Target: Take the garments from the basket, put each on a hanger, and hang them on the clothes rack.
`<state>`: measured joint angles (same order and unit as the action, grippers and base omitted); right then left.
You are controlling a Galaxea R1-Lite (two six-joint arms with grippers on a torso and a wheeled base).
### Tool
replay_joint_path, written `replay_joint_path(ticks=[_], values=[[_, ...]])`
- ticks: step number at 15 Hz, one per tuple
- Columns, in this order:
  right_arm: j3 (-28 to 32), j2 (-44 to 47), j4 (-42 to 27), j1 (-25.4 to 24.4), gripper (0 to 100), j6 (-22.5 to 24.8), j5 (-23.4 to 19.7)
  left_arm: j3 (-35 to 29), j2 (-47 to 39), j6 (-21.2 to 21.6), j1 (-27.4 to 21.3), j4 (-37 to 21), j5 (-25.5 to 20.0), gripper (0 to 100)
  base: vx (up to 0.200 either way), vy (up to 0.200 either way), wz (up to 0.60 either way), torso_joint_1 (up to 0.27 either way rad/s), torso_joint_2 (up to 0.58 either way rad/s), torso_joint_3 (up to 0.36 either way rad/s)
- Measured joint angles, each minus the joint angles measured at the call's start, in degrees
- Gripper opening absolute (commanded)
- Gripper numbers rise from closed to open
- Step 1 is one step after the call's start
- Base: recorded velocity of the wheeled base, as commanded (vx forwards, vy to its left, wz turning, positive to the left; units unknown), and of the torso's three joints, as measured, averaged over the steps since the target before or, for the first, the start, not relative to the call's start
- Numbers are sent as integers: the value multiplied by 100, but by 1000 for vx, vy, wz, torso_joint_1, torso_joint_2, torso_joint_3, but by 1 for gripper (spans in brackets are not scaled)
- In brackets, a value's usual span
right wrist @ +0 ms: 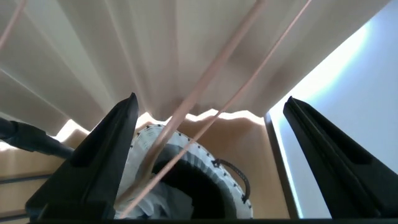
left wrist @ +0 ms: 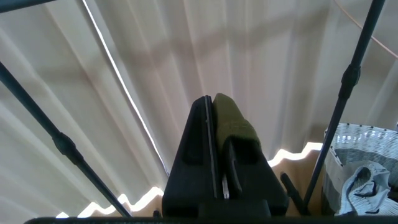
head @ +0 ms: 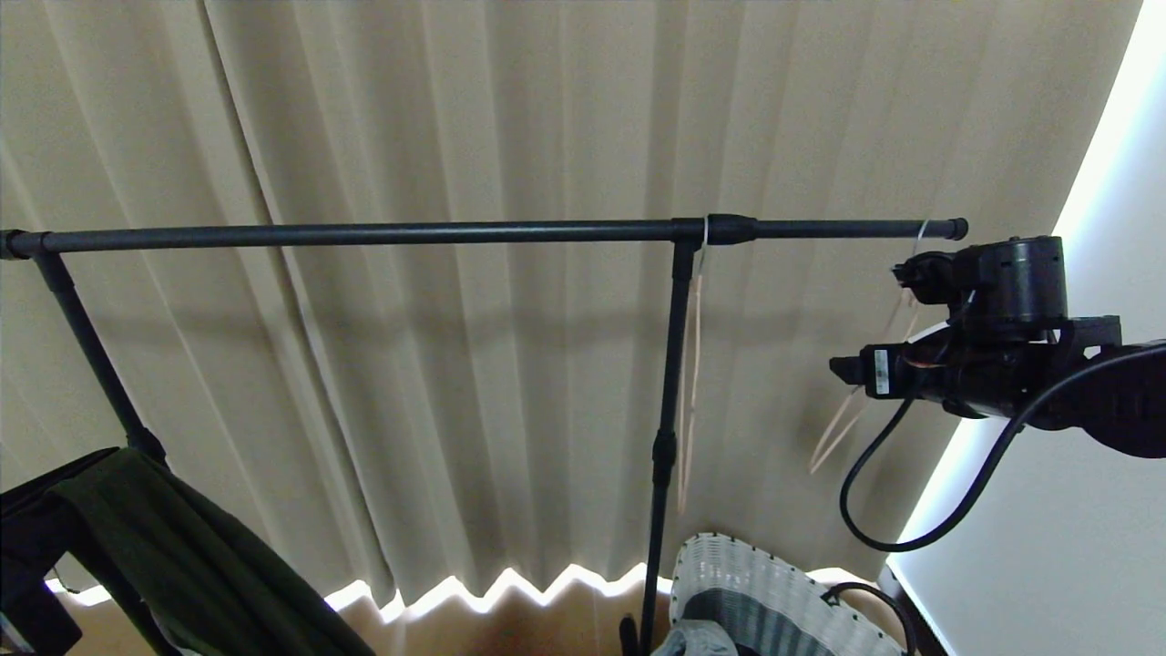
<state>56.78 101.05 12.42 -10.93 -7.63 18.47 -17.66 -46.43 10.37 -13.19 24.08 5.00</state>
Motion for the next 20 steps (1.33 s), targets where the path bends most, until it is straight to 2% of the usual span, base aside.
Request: replay_joint_path(ticks=[20], values=[[-243,-15,-22,236,100,-178,-27,26,-4,0,-4,0,0,0,0,0,0,0,0,0]])
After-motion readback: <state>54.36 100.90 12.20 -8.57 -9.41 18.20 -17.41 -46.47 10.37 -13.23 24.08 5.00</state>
